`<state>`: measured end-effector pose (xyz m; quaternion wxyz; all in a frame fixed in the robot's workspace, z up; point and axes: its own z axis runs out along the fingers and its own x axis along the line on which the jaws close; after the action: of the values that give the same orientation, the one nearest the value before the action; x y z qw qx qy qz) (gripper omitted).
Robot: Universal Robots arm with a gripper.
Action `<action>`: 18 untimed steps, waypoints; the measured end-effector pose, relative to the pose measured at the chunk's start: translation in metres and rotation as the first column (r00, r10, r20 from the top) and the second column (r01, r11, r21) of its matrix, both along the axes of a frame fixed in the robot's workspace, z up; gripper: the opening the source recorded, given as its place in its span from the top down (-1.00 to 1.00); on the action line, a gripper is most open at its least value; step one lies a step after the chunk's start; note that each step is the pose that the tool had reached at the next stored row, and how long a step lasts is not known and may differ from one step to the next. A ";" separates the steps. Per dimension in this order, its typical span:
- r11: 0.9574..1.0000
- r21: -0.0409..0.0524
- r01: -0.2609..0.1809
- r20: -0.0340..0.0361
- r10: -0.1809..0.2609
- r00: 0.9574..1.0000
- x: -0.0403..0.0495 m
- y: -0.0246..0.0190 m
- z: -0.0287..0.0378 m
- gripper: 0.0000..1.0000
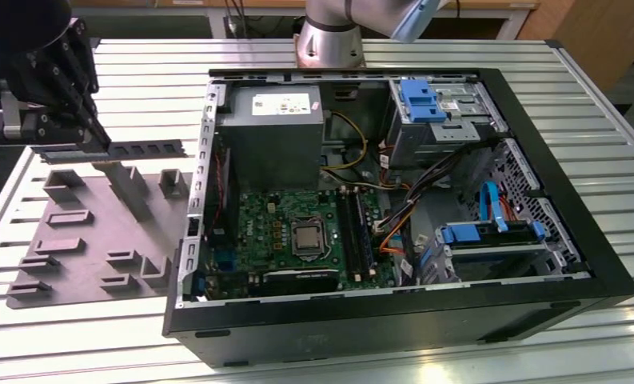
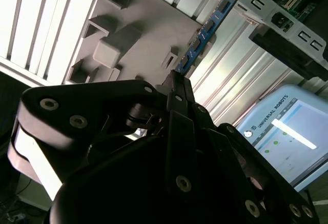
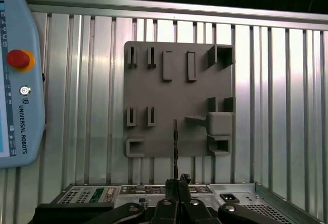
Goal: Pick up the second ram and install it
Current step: 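Pick up the second ram and move it above second insertion slot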
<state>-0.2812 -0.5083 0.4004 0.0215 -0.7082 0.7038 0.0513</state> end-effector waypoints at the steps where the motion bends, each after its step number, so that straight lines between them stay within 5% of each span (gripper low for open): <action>1: 1.000 0.000 0.000 0.000 0.000 1.000 0.0014 0.0000 0.0000 0.76; 18: 1.000 0.000 0.000 0.000 0.000 1.000 0.0302 0.0000 0.0000 0.76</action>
<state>-0.2510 -0.5083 0.4004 0.0215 -0.7082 0.7038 0.0513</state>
